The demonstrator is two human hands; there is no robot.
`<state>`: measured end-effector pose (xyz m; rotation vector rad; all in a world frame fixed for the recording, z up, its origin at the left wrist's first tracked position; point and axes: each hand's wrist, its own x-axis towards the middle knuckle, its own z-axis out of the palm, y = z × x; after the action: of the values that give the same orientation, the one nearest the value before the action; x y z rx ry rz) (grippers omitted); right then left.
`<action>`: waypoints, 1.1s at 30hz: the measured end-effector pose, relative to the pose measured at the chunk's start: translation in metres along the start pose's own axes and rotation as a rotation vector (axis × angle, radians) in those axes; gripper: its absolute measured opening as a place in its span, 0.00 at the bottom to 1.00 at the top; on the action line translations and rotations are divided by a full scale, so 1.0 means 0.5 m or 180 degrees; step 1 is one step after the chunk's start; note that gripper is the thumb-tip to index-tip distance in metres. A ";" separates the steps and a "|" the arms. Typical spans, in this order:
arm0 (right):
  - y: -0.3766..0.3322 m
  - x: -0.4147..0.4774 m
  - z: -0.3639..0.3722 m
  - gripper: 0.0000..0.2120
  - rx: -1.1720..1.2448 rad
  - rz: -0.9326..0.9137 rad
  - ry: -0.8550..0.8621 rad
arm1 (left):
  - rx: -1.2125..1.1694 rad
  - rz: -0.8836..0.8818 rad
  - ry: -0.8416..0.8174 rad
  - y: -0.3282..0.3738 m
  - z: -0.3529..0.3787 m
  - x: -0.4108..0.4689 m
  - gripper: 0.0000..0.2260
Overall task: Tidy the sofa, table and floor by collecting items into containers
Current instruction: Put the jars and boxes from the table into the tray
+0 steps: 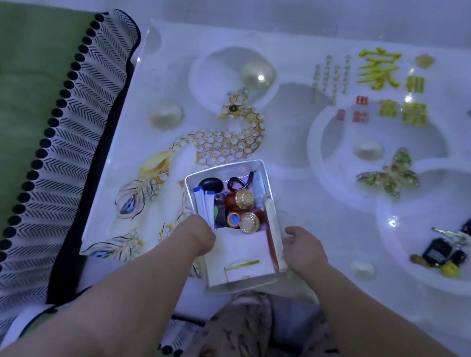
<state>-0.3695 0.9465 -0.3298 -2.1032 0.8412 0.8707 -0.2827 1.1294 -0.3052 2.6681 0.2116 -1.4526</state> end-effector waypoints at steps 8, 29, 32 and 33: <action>0.109 0.015 -0.093 0.19 0.0309 0.0215 0.0227 | -0.0469 -0.0031 0.0065 0.137 0.049 -0.041 0.12; 0.542 0.057 -0.428 0.15 0.0677 0.0097 0.0132 | -0.0246 0.0736 0.1142 0.702 0.246 -0.181 0.14; 0.598 0.058 -0.444 0.14 0.0813 0.0244 0.0309 | -0.0031 0.1169 0.0792 0.769 0.283 -0.198 0.16; 0.615 0.059 -0.446 0.14 0.0871 0.0306 0.0352 | 0.0079 0.1205 0.0800 0.784 0.295 -0.200 0.16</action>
<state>-0.5161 0.5952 -0.3424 -1.8966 1.0635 0.6507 -0.3928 0.7130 -0.2938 2.7094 -0.2824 -1.0155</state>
